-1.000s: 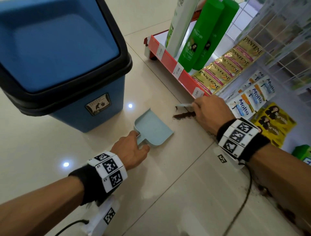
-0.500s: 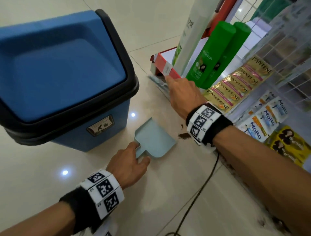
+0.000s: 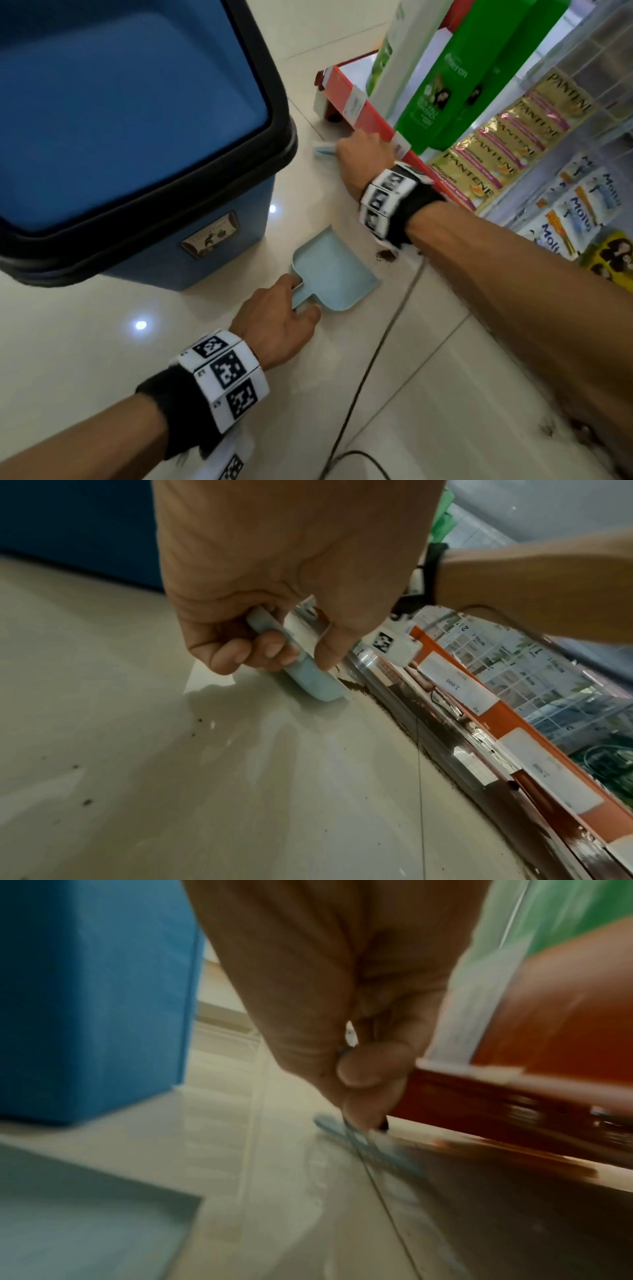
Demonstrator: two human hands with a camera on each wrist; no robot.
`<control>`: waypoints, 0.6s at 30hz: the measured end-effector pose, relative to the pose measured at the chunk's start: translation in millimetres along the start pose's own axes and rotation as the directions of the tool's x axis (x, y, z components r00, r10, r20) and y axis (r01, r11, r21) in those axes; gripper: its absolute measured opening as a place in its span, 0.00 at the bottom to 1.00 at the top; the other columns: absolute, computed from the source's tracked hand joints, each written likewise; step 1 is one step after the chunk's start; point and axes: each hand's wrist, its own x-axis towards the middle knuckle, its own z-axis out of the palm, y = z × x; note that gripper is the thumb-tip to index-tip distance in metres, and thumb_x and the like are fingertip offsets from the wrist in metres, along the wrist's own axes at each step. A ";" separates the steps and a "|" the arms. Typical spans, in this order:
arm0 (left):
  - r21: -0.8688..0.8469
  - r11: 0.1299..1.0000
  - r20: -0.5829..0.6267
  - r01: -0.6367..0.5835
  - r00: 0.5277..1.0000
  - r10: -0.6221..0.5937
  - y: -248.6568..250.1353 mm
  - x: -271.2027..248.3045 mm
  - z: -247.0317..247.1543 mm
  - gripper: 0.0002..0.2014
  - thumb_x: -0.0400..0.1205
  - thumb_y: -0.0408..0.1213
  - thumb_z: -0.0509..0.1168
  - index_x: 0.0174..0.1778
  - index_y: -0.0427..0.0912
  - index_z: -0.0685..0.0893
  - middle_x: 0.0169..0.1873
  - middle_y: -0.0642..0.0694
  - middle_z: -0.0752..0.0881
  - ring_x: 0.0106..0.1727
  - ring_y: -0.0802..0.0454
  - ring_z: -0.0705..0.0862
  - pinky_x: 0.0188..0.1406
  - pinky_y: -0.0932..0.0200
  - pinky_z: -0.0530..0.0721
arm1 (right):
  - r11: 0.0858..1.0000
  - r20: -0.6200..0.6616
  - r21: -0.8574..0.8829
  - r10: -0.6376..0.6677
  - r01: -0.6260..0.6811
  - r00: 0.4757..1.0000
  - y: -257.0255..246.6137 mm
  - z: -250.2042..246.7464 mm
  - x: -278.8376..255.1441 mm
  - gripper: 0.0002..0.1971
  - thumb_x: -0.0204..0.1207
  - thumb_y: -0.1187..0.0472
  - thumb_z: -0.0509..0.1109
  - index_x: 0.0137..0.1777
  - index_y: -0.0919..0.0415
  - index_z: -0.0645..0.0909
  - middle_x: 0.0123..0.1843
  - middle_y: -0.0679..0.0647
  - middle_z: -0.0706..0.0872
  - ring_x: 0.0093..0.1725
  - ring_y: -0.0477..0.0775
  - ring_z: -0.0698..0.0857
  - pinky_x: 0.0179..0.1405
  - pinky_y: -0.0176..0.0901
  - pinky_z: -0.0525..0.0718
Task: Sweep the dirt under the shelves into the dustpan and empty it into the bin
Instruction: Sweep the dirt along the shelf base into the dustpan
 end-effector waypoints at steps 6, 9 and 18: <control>-0.069 0.997 -0.024 0.035 0.999 -0.037 -5.7 4.8 -3.8 0.23 0.81 0.51 0.64 0.73 0.51 0.75 0.57 0.46 0.87 0.56 0.43 0.86 0.47 0.58 0.76 | 0.998 0.046 0.051 0.021 -0.023 0.999 21.1 -14.6 -58.0 0.10 0.82 0.67 0.63 0.51 0.69 0.86 0.37 0.63 0.78 0.40 0.68 0.84 0.43 0.57 0.88; -0.063 0.998 -0.015 0.031 0.999 -0.032 -4.5 5.6 -2.3 0.24 0.83 0.50 0.63 0.75 0.50 0.74 0.60 0.45 0.86 0.57 0.43 0.85 0.48 0.58 0.76 | 0.993 -0.095 0.117 0.042 -0.031 0.995 10.7 -30.5 -36.1 0.11 0.81 0.66 0.62 0.53 0.67 0.86 0.41 0.66 0.81 0.46 0.72 0.86 0.47 0.59 0.87; -0.061 0.998 0.011 0.028 1.000 -0.027 -7.4 3.5 -2.4 0.10 0.83 0.40 0.64 0.60 0.47 0.80 0.46 0.47 0.88 0.44 0.46 0.86 0.41 0.58 0.78 | 0.998 -0.024 0.062 0.012 -0.010 1.000 -22.3 -10.7 23.6 0.17 0.86 0.69 0.53 0.65 0.67 0.80 0.64 0.65 0.84 0.63 0.68 0.85 0.51 0.54 0.80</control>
